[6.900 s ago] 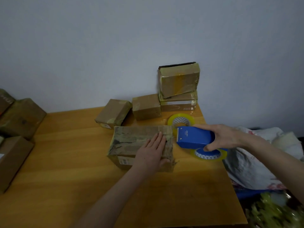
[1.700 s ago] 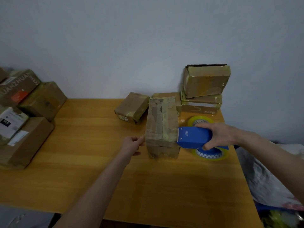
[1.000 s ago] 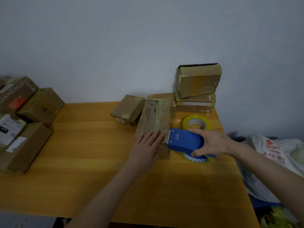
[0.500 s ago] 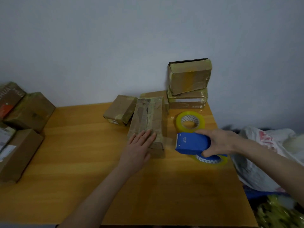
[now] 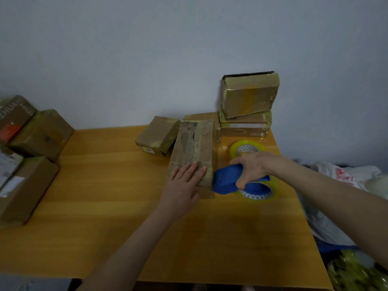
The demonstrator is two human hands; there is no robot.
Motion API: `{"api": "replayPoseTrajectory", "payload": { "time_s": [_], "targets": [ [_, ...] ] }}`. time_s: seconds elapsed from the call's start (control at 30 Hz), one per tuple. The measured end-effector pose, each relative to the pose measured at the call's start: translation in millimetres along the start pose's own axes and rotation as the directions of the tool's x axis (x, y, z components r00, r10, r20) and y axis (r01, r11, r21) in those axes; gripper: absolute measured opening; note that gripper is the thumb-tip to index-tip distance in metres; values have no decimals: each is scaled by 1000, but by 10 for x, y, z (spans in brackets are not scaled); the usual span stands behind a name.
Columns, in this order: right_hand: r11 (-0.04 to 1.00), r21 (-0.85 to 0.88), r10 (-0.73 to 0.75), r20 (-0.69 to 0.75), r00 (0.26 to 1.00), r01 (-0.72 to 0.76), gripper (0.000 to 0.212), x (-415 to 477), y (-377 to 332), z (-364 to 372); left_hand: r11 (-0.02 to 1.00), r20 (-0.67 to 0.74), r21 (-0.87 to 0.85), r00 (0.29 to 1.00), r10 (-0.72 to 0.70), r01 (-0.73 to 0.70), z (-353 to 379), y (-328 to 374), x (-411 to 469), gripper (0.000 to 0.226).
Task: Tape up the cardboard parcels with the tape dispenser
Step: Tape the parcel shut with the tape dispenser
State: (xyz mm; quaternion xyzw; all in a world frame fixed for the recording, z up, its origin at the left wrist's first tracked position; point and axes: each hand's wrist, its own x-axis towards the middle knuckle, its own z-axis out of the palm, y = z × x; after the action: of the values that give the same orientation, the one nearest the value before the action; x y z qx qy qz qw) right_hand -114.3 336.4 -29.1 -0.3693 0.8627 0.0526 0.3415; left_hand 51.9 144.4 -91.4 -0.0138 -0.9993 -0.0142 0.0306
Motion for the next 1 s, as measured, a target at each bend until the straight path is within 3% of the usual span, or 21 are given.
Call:
{"api": "replayPoseTrajectory", "payload": {
  "time_s": [0.1,0.2,0.27,0.33,0.4,0.47,0.53,0.6,0.63,0.7,0.77,0.87,0.93,1.0],
  "targets": [
    [994,-85,68,-2,998,-68,81,6,-116,-61,1000,-4,2,1000,-6,6,-5,14,-14,70],
    [946,-298,118,-57,991,-129,74,41,-206,102,1000,8,9,1000,2,-2,9,26,-40,72],
    [978,-181,99,-44,994,-105,75,50,-161,174,1000,-1,16,1000,0,0,6,16,-35,74],
    [997,35,71,-9,997,-71,73,-35,-48,125,1000,6,5,1000,0,0,-14,16,-21,73],
    [950,308,54,-12,998,-48,59,-119,125,107,1000,11,-2,1000,-3,3,-16,27,-13,72],
    [759,650,93,-77,993,-21,46,-170,275,206,1000,11,4,1000,-21,21,-16,47,-13,73],
    [456,890,197,-87,977,-13,38,-189,351,415,999,10,11,1000,-30,30,-4,75,-19,74],
    [169,985,255,-15,967,-30,36,-149,341,702,999,24,9,999,-32,32,-5,104,-20,74],
    [76,996,261,21,965,-42,36,-122,293,830,1000,32,-1,999,-28,28,-18,104,-18,74],
    [1,997,272,75,959,-78,35,-72,186,1038,998,23,-69,1000,-8,10,-76,99,-21,75],
    [-30,993,301,117,946,-113,35,-33,138,1172,976,-58,-216,998,-17,4,-177,88,-48,69],
    [-4,991,333,125,935,-132,43,-27,184,1271,911,-254,-408,950,-183,67,-292,-7,-165,53],
    [181,975,366,54,929,-128,52,-69,234,1266,854,-287,-499,901,-326,150,-313,-141,-258,46],
    [456,882,381,-70,922,-121,66,-109,257,1201,793,-260,-557,855,-448,246,-309,-279,-334,43]
  ]
}}
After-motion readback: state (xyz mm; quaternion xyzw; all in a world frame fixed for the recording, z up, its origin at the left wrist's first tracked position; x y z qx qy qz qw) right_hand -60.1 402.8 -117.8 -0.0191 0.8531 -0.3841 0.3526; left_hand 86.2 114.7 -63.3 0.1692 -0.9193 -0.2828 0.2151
